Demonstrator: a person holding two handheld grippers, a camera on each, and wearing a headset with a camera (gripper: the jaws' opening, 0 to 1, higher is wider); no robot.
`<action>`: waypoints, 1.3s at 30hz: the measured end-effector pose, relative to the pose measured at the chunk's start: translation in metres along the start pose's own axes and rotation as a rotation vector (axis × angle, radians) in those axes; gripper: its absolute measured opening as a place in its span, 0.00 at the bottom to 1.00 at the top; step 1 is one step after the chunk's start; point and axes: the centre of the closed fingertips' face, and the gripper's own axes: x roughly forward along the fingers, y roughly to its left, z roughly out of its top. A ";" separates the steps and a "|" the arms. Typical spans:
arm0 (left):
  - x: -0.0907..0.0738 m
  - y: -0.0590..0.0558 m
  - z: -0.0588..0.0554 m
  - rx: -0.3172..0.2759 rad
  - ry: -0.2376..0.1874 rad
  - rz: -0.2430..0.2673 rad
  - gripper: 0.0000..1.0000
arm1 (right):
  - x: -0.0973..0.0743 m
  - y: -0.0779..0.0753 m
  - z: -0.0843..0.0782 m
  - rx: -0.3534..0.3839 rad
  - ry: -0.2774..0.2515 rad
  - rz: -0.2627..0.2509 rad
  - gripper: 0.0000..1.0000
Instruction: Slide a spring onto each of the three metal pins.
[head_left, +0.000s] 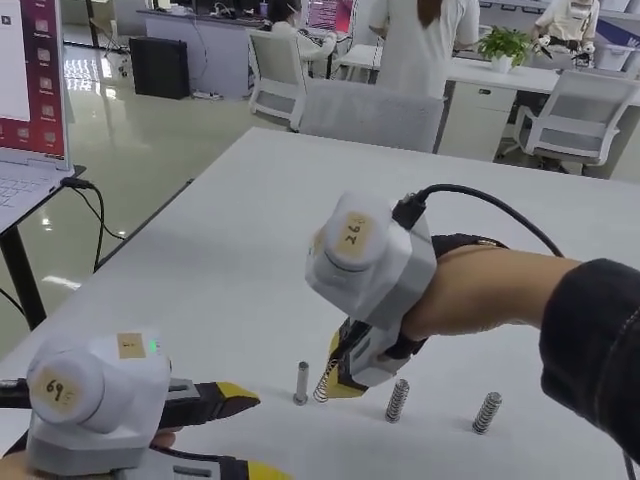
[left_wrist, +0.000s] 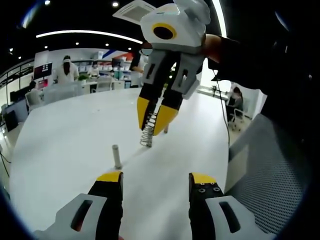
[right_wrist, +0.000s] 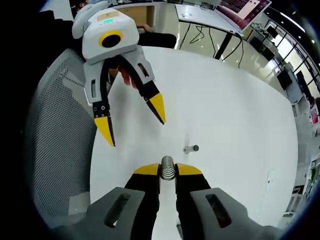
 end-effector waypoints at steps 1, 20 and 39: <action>0.000 0.000 0.000 0.000 0.000 0.000 0.47 | 0.000 -0.001 0.001 -0.001 0.001 -0.002 0.08; 0.001 0.000 0.001 0.007 -0.002 -0.003 0.47 | 0.006 -0.026 0.005 -0.001 0.020 -0.032 0.08; 0.000 0.002 0.001 0.006 -0.005 0.007 0.47 | 0.019 -0.045 0.008 -0.004 0.034 -0.056 0.08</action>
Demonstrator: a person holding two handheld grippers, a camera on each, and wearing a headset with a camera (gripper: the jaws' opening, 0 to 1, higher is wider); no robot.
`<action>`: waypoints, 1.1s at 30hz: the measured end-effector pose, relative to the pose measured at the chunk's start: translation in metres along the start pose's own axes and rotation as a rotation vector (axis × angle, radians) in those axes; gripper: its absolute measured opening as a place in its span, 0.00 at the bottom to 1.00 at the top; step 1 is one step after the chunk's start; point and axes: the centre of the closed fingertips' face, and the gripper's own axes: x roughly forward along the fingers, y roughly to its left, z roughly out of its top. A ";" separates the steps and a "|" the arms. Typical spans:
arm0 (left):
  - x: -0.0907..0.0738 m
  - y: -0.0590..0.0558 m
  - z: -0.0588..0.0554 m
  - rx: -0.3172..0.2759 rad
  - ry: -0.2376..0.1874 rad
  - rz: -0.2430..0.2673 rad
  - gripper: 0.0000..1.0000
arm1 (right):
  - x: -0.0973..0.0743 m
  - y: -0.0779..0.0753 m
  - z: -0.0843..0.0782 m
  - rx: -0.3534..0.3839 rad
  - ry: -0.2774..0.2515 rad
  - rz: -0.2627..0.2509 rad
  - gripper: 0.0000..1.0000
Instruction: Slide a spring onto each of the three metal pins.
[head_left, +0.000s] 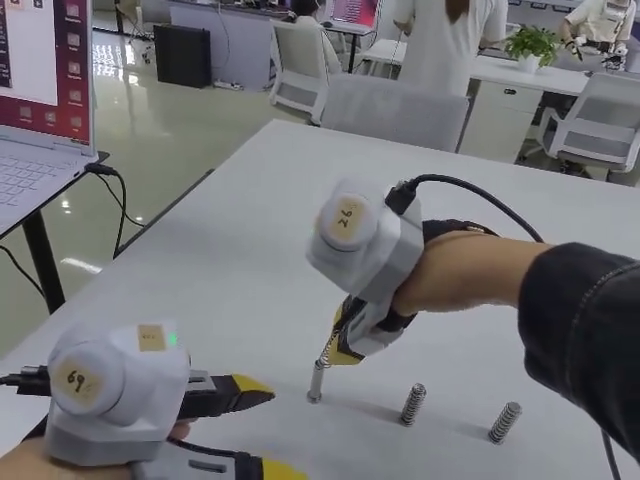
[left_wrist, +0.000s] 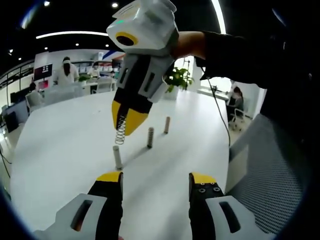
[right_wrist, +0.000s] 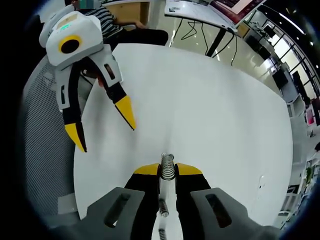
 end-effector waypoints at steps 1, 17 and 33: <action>0.000 0.000 0.000 -0.001 -0.001 0.001 0.47 | 0.000 0.000 0.000 0.000 0.001 0.001 0.08; -0.002 0.002 0.002 -0.004 -0.008 0.006 0.47 | 0.010 -0.003 0.002 -0.005 0.022 0.020 0.08; -0.003 0.002 0.003 -0.004 -0.013 0.009 0.47 | 0.022 -0.002 -0.001 -0.005 0.055 0.047 0.08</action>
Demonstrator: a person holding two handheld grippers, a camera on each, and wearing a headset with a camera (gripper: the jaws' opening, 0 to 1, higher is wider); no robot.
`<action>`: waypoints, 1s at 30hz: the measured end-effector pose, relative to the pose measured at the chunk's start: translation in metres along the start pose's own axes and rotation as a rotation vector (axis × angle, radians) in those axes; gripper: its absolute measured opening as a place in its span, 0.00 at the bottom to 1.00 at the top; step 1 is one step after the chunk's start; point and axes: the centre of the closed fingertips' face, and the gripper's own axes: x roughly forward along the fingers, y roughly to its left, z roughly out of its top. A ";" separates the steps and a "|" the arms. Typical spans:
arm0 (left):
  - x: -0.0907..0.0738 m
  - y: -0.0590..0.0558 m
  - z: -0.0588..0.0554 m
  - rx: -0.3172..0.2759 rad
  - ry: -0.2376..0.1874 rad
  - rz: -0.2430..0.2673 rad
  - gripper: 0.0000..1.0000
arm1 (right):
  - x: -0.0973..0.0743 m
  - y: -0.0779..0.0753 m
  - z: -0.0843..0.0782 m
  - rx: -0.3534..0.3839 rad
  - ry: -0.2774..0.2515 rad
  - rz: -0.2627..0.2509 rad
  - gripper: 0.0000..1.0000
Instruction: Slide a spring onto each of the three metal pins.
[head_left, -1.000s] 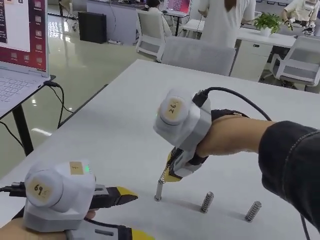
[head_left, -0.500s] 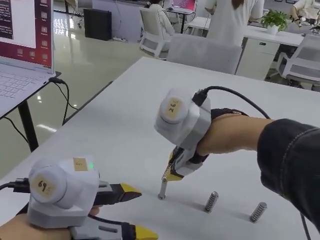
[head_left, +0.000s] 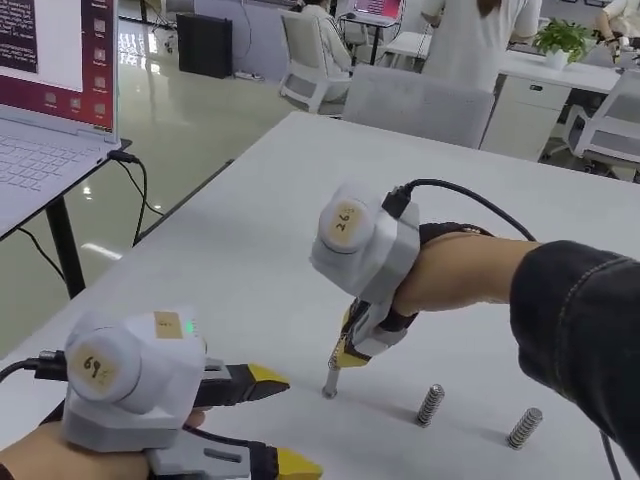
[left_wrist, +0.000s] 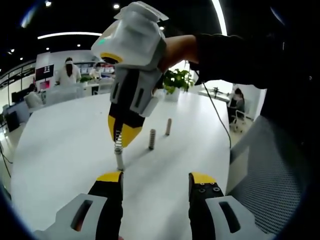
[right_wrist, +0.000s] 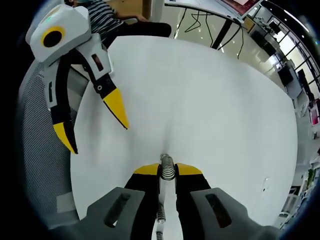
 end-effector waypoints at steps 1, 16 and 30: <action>0.000 0.000 0.000 0.000 0.000 0.000 0.47 | 0.001 0.000 -0.001 0.001 0.004 0.002 0.08; 0.000 0.001 0.000 -0.005 -0.005 0.002 0.47 | 0.018 0.004 -0.002 0.008 0.034 0.035 0.08; 0.000 0.001 0.000 -0.008 -0.005 0.005 0.47 | 0.030 0.011 -0.018 0.020 0.072 0.060 0.08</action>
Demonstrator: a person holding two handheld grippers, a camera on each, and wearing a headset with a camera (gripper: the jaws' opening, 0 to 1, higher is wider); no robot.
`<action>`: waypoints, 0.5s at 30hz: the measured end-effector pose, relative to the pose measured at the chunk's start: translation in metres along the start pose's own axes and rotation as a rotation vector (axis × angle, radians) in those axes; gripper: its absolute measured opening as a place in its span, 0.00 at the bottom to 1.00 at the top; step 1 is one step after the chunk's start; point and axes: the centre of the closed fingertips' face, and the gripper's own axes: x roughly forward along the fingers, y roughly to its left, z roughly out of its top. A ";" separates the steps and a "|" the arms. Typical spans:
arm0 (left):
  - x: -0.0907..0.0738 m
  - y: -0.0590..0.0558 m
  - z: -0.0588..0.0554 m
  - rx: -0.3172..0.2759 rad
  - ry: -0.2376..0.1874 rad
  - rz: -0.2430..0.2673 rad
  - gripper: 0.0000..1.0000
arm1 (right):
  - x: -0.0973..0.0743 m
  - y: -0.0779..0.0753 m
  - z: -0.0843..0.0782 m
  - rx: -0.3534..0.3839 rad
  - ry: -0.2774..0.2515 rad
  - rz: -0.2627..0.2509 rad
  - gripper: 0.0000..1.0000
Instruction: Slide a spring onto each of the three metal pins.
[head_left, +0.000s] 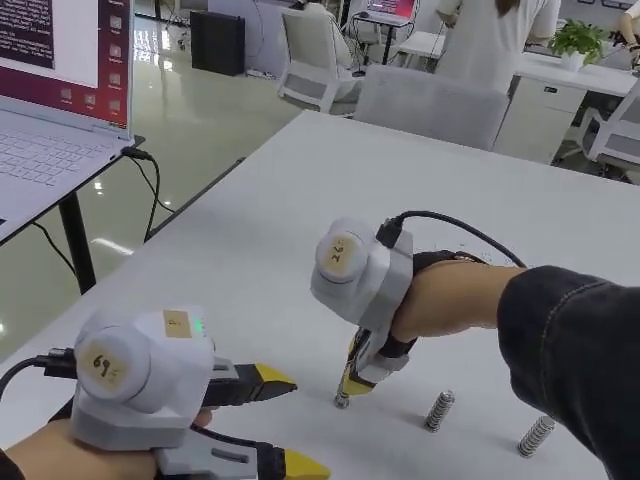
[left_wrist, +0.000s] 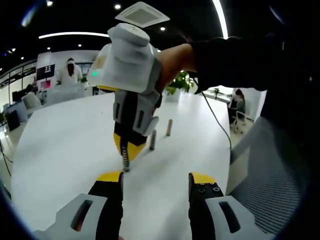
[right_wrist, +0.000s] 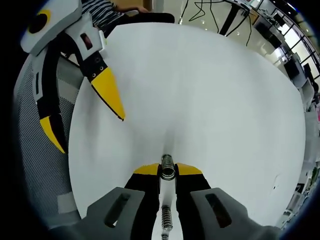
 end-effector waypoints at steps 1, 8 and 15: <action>0.000 0.000 0.000 0.000 0.000 0.000 0.47 | 0.000 0.000 -0.001 0.001 0.003 0.001 0.08; 0.000 -0.001 0.001 0.004 0.002 -0.001 0.47 | 0.004 0.005 -0.013 0.015 0.020 0.009 0.08; 0.000 -0.002 0.001 0.008 0.005 -0.003 0.47 | 0.005 0.006 -0.020 0.029 0.030 0.008 0.08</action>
